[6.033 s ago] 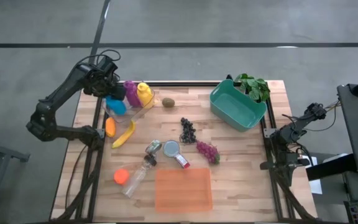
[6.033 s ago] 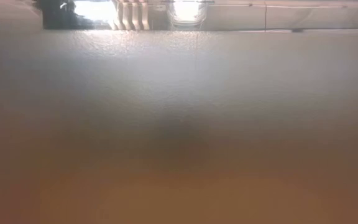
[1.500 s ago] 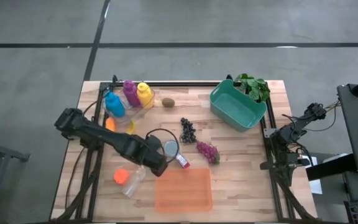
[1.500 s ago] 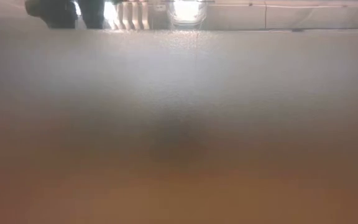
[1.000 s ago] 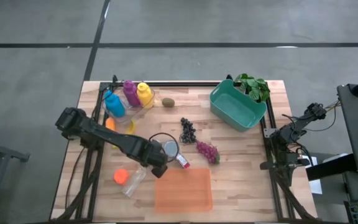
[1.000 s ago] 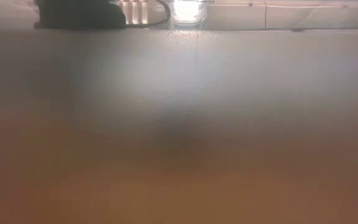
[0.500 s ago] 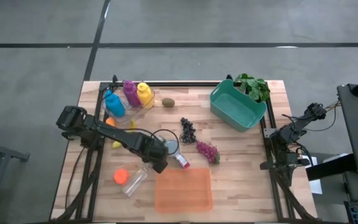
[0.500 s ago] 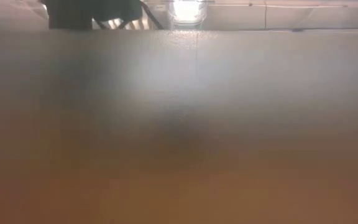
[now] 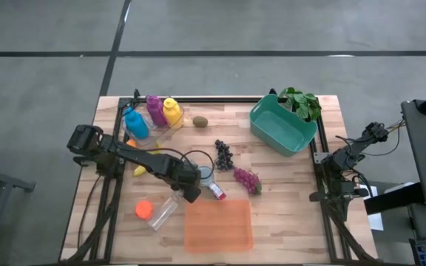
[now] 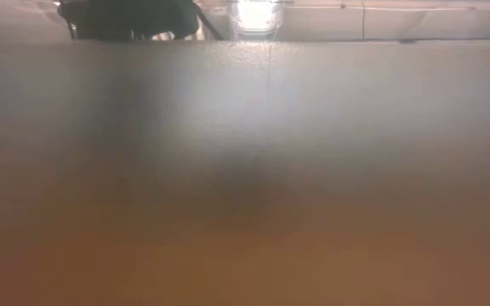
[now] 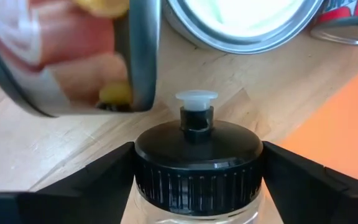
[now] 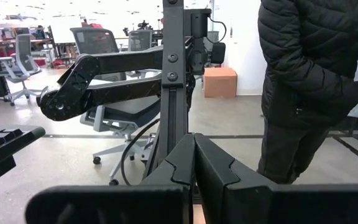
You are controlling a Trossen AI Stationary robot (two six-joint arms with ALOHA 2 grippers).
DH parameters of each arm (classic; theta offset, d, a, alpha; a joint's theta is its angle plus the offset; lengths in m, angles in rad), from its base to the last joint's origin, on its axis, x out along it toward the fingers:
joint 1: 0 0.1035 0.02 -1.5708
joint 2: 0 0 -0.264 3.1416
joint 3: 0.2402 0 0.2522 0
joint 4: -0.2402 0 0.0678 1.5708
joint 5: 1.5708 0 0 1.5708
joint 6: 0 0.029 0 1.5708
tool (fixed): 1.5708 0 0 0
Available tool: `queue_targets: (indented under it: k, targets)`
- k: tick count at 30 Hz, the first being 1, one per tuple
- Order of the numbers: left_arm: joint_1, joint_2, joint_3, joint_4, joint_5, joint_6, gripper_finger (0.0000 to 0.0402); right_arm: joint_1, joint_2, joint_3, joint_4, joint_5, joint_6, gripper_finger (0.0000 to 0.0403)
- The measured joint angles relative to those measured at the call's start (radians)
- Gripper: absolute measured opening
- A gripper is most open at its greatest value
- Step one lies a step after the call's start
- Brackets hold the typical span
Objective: Pick & Place Food Item
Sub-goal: Put the transparent water bottle into the transparent bin
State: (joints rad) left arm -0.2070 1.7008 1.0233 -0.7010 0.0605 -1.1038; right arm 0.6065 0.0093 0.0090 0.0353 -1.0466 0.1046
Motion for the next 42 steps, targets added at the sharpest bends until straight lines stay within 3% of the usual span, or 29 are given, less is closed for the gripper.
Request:
queue_targets:
  k: [4, 16, 19, 26, 35, 42]
  targets:
    - [0.000, 0.000, 0.000, 0.011, 0.000, 0.000, 0.0293, 0.000, 0.000, 0.000, 0.000, 0.000, 0.000, 0.0008]
    - [-0.001, -0.020, -0.004, 0.057, 0.000, -0.004, 0.0301, 0.000, 0.000, 0.000, 0.000, 0.000, 0.000, 0.0008]
    - [-0.011, -0.064, -0.004, 0.067, -0.044, -0.015, 0.0301, 0.000, 0.000, 0.000, 0.000, 0.000, 0.000, 0.0008]
    - [-0.133, -0.217, -0.003, 0.070, -0.406, -0.087, 0.0300, 0.000, 0.000, 0.000, 0.000, 0.000, 0.000, 0.0008]
    - [-0.427, -0.367, -0.003, -0.051, -0.957, -0.239, 0.0300, 0.000, 0.000, 0.000, 0.000, 0.000, 0.000, 0.0008]
    - [-0.645, -0.369, -0.017, -0.041, -1.361, -0.147, 0.0300, 0.000, 0.000, 0.000, 0.000, 0.000, 0.000, 0.0008]
